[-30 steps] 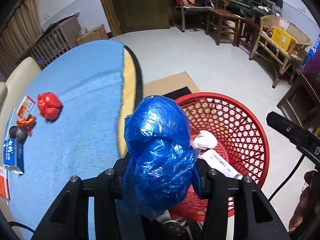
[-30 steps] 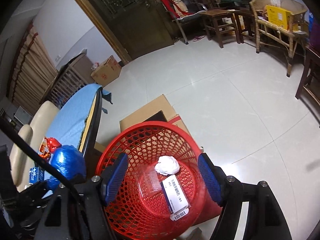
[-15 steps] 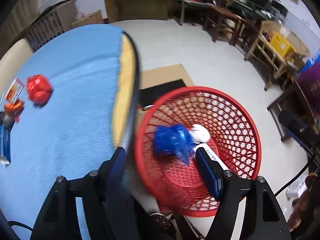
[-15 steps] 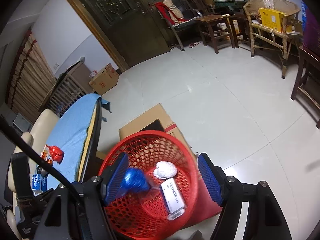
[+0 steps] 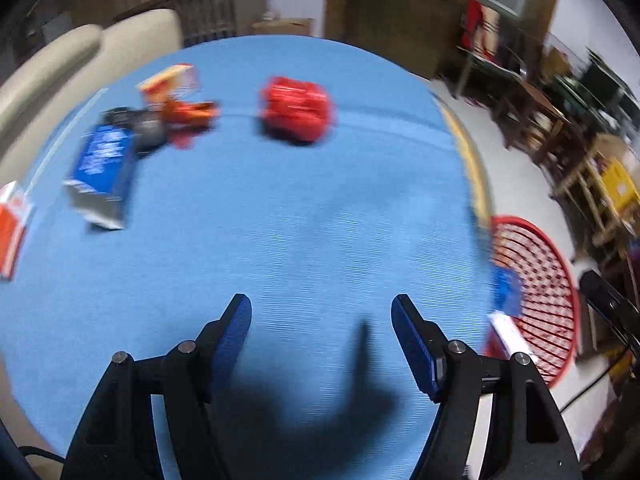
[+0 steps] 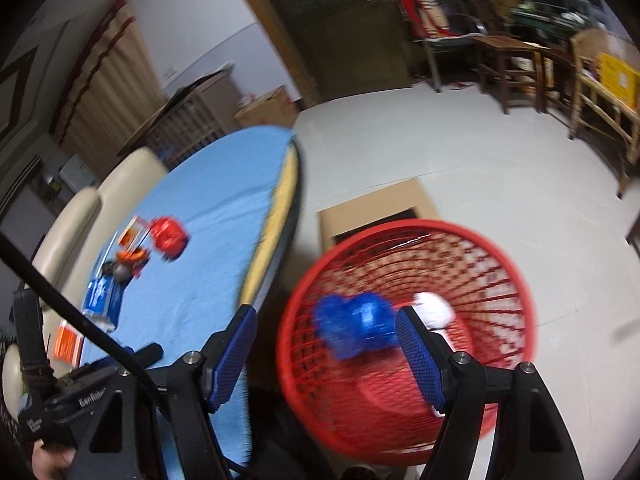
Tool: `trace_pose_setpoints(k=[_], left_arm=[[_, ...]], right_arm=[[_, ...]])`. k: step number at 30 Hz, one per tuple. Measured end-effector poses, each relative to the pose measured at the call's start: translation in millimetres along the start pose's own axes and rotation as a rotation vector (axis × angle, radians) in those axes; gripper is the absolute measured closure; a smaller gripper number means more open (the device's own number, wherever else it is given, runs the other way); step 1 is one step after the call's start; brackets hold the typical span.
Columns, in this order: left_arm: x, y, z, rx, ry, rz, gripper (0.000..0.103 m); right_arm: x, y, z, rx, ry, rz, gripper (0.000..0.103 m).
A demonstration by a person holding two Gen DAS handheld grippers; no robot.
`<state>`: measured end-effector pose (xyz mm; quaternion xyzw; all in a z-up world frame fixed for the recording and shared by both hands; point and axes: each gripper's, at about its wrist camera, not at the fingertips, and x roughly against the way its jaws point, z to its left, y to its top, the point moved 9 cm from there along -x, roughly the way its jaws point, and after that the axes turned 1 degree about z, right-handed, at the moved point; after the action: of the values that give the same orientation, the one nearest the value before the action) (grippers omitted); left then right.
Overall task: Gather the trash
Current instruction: 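Move both open grippers back toward the table, then grasp the blue toothpaste box with the left gripper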
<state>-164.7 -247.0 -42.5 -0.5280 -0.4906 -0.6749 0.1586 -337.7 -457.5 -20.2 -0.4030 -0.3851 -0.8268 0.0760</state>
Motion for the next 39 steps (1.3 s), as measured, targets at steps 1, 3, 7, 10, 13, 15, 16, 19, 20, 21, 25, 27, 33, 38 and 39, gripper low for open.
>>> trace_pose_setpoints(k=[1,3,7,10,13,15,16,19,20,21,25,27,33,38,39], left_arm=[[2.2,3.2,14.3,0.007,0.026,-0.010,0.030],[5.8,15.9,50.9,0.020,0.115,-0.044,0.030],[7.8,51.9,121.4,0.017,0.351,-0.126,0.025],[-3.7,69.6,154.5,0.022,0.418,-0.114,0.025],[-19.6,79.8,162.9,0.018,0.433,-0.095,0.025],[-29.9,82.3,164.8,0.006,0.445,-0.078,0.025],[-33.2,82.4,165.1,0.003,0.450,-0.070,0.025],[-49.6,84.5,166.0,-0.002,0.432,-0.049,0.025],[-48.6,83.4,164.6,0.000,0.413,-0.050,0.042],[-50.1,82.0,163.8,0.004,0.391,-0.045,0.047],[-36.1,73.7,161.4,0.035,0.301,-0.082,0.049],[-24.7,65.5,160.7,0.056,0.267,-0.102,0.049],[-3.4,36.1,168.2,0.084,0.233,-0.117,0.049],[2.6,18.1,186.3,0.113,0.247,-0.104,0.049],[2.6,16.6,189.7,0.119,0.248,-0.100,0.049]], right_arm=[[-3.2,-3.4,11.4,0.017,0.009,0.009,0.028],[-7.0,-10.0,28.1,0.046,0.023,0.020,0.028],[-13.8,-23.9,65.7,0.120,0.051,0.043,0.028],[-17.6,-31.3,82.0,0.161,0.056,0.056,0.028],[-24.0,-34.6,86.8,0.175,0.048,0.072,0.028],[-28.2,-37.0,86.1,0.174,0.036,0.083,0.028],[-29.1,-37.3,85.7,0.172,0.031,0.088,0.028],[-32.9,-34.0,85.4,0.176,0.018,0.093,0.028],[-34.5,-33.3,85.9,0.177,0.014,0.096,0.028],[-35.1,-32.4,86.4,0.179,0.012,0.098,0.028],[-44.6,-30.2,95.8,0.200,0.004,0.111,0.028],[-52.7,-29.1,105.4,0.219,0.006,0.120,0.028],[-89.4,-5.9,156.9,0.312,0.052,0.109,0.028],[-127.4,27.0,201.6,0.373,0.076,0.078,0.028],[-137.5,36.9,211.9,0.378,0.076,0.070,0.028]])
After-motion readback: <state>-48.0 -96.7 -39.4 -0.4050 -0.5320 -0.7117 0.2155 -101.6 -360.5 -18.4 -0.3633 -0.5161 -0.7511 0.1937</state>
